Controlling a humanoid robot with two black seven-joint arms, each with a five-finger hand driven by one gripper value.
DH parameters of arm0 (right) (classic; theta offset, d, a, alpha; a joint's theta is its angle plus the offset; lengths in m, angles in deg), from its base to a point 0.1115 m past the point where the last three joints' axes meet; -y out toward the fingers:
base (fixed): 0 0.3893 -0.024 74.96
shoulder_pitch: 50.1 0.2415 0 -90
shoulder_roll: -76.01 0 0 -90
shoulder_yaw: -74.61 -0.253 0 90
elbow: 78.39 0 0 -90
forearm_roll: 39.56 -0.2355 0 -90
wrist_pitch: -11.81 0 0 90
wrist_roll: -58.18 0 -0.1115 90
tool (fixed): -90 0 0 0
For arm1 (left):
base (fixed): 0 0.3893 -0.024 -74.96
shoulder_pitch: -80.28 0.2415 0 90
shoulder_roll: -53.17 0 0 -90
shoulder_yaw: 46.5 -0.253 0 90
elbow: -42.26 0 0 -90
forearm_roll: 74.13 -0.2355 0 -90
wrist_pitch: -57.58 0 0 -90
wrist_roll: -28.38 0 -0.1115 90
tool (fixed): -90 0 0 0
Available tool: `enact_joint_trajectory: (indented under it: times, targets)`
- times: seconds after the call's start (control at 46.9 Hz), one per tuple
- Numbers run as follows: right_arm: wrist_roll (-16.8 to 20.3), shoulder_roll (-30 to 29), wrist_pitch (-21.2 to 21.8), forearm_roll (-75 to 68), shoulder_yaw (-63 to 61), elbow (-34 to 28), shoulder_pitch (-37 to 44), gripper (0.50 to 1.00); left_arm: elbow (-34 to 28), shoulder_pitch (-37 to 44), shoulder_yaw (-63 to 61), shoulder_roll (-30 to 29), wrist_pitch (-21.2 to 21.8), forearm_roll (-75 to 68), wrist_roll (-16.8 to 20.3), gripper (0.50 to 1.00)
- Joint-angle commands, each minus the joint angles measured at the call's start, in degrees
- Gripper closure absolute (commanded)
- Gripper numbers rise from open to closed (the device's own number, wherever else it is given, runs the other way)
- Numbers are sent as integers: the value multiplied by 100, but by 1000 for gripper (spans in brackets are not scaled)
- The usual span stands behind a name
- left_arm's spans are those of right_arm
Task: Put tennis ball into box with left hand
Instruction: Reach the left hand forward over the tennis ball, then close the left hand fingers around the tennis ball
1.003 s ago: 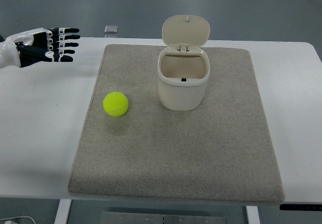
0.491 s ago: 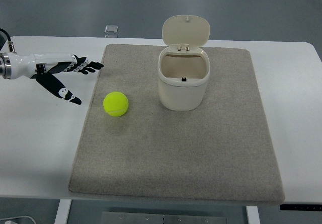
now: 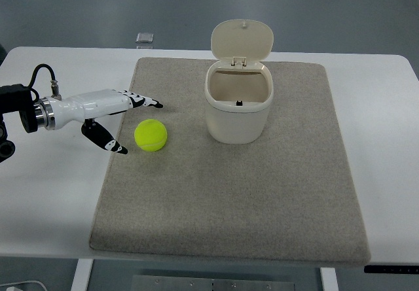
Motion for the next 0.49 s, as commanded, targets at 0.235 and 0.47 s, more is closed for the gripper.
enact_joint_trajectory:
  times: [0.235, 0.47]
  targets:
    - [3, 0, 3, 0, 0, 7, 0, 562, -274, -123, -160, 518, 53, -743, -28, 523]
    - [3, 0, -6, 0, 0, 7, 0, 562, -309, -185, -160, 527, 53, -927, -28, 679]
